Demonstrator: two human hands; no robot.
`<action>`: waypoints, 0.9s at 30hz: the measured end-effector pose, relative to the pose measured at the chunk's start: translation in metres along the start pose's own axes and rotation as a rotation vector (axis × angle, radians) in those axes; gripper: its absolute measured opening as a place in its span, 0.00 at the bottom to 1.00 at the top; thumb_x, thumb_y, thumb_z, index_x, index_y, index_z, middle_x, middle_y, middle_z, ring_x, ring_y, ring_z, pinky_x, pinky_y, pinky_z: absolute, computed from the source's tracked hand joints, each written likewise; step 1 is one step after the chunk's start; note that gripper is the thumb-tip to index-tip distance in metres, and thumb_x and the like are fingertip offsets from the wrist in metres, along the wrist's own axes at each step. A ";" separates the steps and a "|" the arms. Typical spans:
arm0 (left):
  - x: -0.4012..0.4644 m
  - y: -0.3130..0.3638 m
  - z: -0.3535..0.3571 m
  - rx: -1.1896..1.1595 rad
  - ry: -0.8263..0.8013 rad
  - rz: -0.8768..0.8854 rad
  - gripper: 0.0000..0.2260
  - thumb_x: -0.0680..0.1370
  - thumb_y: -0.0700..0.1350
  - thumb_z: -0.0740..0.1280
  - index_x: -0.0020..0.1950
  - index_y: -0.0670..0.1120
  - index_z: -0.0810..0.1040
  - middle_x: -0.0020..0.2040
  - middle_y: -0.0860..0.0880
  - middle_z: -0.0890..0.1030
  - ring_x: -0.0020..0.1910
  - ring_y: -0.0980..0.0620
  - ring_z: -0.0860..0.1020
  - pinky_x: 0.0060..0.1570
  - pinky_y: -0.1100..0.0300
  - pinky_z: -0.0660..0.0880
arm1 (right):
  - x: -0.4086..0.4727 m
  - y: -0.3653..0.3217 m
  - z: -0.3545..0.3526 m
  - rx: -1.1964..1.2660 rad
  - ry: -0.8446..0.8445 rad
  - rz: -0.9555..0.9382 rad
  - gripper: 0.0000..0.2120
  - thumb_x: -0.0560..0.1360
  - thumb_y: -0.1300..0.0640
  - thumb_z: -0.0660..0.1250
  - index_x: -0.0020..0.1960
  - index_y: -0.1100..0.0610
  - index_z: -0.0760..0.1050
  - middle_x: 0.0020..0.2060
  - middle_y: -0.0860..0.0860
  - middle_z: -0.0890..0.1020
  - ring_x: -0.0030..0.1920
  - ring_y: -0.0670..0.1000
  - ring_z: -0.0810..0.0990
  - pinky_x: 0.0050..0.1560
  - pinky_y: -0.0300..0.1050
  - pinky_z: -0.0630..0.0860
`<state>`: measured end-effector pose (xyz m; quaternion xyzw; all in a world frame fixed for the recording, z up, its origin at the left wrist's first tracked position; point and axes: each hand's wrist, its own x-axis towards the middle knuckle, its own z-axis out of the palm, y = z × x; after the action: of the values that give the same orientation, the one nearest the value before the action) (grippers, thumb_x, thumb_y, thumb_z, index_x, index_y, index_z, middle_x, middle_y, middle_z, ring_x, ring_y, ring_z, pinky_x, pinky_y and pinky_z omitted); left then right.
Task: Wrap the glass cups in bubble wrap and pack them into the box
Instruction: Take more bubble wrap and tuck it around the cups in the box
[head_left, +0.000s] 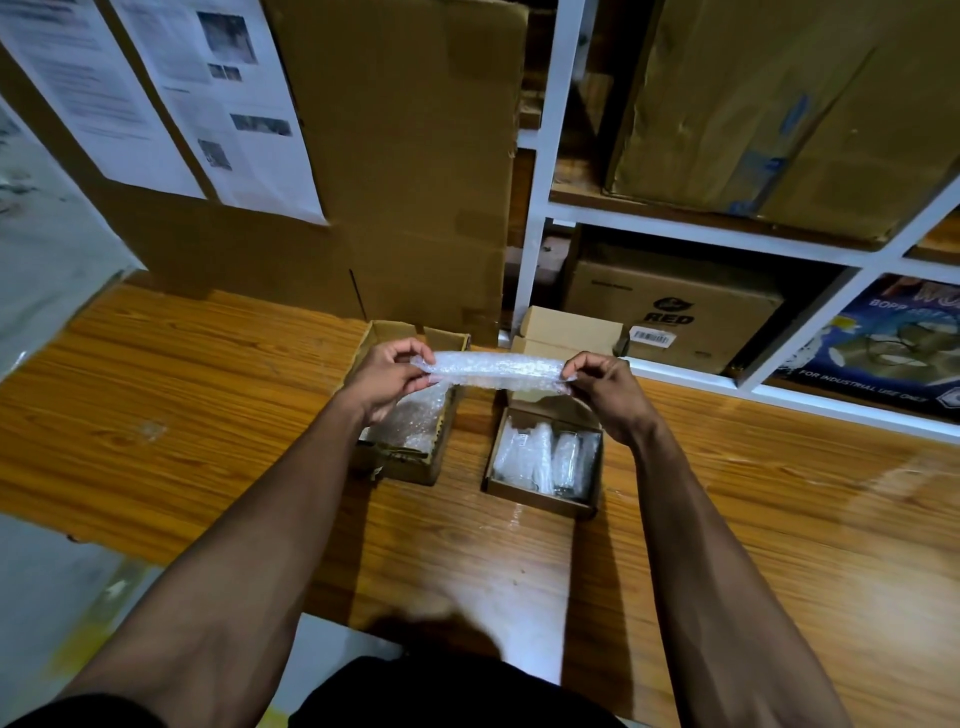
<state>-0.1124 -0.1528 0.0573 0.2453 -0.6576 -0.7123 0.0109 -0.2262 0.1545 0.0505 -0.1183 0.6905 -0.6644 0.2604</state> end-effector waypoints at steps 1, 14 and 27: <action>-0.001 0.000 0.001 -0.002 0.002 -0.003 0.16 0.81 0.23 0.60 0.44 0.41 0.79 0.59 0.43 0.76 0.55 0.51 0.83 0.53 0.62 0.83 | -0.001 0.000 0.000 0.000 0.005 0.007 0.19 0.83 0.69 0.62 0.41 0.54 0.85 0.43 0.53 0.85 0.44 0.52 0.79 0.51 0.45 0.79; 0.000 -0.019 0.033 -0.006 -0.082 -0.019 0.04 0.80 0.32 0.70 0.54 0.34 0.83 0.56 0.39 0.84 0.53 0.47 0.85 0.50 0.61 0.84 | -0.024 0.014 -0.014 -0.138 0.162 -0.004 0.05 0.76 0.65 0.76 0.50 0.59 0.82 0.45 0.52 0.83 0.45 0.53 0.81 0.44 0.46 0.81; 0.005 -0.061 0.112 0.502 0.125 0.187 0.05 0.78 0.40 0.76 0.52 0.49 0.85 0.54 0.51 0.84 0.50 0.54 0.82 0.43 0.72 0.74 | -0.056 0.062 -0.024 -0.858 0.463 -0.098 0.11 0.80 0.63 0.65 0.52 0.56 0.86 0.53 0.56 0.77 0.49 0.51 0.78 0.45 0.22 0.66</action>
<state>-0.1391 -0.0423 0.0001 0.2222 -0.8315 -0.5061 0.0562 -0.1805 0.2090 0.0008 -0.0965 0.9353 -0.3404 -0.0035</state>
